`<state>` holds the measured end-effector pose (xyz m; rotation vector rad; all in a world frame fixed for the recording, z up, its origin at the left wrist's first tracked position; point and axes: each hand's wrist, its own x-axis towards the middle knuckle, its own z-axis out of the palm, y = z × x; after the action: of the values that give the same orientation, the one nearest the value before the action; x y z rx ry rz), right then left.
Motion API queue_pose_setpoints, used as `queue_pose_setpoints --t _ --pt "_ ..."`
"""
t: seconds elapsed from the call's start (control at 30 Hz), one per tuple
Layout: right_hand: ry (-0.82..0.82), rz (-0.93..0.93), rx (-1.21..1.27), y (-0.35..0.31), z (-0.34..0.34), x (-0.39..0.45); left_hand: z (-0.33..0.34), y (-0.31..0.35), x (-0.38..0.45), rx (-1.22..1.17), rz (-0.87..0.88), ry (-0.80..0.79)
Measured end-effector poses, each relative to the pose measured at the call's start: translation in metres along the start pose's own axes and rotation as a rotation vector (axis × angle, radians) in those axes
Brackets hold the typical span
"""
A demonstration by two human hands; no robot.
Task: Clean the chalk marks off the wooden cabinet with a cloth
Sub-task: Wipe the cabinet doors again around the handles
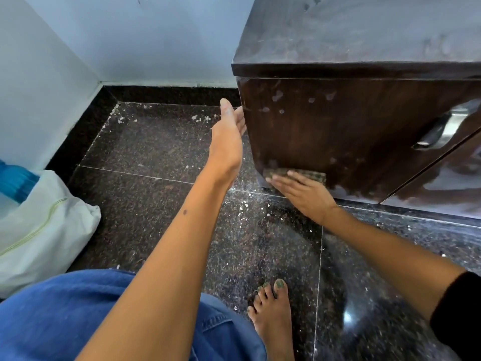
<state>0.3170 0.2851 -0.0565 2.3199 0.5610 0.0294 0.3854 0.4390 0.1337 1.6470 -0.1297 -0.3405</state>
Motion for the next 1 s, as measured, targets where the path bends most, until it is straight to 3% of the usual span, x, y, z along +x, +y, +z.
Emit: queue_pose_setpoints --t 0.07,0.13,0.23,0.3,0.4,0.5,0.63,0.77,0.9,1.0 --pt "0.287 0.169 0.086 0.010 -0.020 0.019 0.002 0.001 -0.002 -0.003 -0.002 0.008" --pt "0.365 0.275 0.197 0.016 -0.040 0.036 0.003 0.002 -0.004 -0.004 -0.007 0.016" --pt "0.275 0.213 0.060 0.011 -0.037 0.043 0.005 0.003 -0.004 -0.001 0.002 0.047" --pt "0.186 0.068 -0.071 -0.001 -0.024 0.040 0.005 0.002 -0.002 0.005 0.007 0.058" --pt "-0.045 -0.172 -0.068 -0.016 -0.002 0.023 0.004 -0.001 0.000 0.005 -0.002 0.067" --pt "-0.298 -0.266 -0.124 -0.017 0.008 0.010 0.004 -0.001 0.001 0.012 -0.009 0.084" --pt "-0.375 -0.272 -0.162 -0.018 0.005 0.009 0.006 -0.001 0.001 0.034 -0.009 0.107" --pt "-0.209 -0.124 -0.069 -0.014 -0.002 0.005 0.007 0.003 -0.002 0.027 -0.018 0.107" --pt "0.214 0.091 0.007 0.007 -0.029 0.034 0.007 0.004 -0.003 0.052 0.003 0.095" --pt "0.232 0.140 0.022 0.024 -0.062 0.059 0.008 0.004 -0.004 0.044 -0.002 0.094"
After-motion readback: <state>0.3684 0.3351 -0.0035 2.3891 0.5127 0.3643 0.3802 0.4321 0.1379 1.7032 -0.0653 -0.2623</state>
